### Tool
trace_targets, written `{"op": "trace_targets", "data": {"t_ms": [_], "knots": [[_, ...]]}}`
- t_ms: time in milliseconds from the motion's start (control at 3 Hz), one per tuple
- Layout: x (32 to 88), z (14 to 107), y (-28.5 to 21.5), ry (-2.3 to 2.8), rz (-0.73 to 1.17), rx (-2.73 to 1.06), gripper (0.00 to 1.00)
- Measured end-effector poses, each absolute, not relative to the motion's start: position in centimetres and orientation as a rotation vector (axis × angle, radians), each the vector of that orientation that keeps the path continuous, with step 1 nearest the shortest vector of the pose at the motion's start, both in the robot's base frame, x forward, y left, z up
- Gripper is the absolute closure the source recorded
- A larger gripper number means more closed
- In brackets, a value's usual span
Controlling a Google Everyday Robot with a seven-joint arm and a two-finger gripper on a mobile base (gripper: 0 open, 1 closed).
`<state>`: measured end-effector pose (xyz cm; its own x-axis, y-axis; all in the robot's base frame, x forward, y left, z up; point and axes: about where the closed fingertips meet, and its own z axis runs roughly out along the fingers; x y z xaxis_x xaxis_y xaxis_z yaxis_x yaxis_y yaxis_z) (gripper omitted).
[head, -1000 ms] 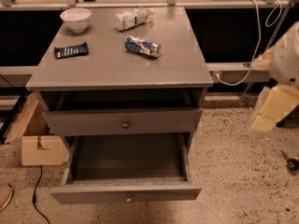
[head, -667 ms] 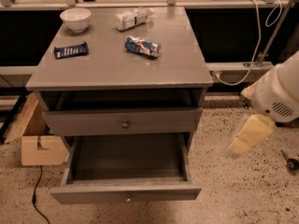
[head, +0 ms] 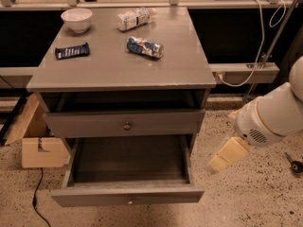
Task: Close middle drawer
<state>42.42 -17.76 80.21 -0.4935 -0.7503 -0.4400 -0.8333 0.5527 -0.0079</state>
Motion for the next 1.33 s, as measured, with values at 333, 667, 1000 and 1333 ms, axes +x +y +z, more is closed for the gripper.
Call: {"op": "trace_targets", "data": {"t_ms": [333, 667, 1000, 1333], "knots": [[42.1, 76.2, -17.8, 2.426, 0.325, -1.314, 0.0], [41.3, 68.6, -17.8, 2.478, 0.394, -1.357, 0.0], [40.4, 62.8, -18.1, 2.517, 0.435, -1.365, 0.0], [39.3, 56.5, -17.8, 2.557, 0.506, -1.334, 0.0]]}}
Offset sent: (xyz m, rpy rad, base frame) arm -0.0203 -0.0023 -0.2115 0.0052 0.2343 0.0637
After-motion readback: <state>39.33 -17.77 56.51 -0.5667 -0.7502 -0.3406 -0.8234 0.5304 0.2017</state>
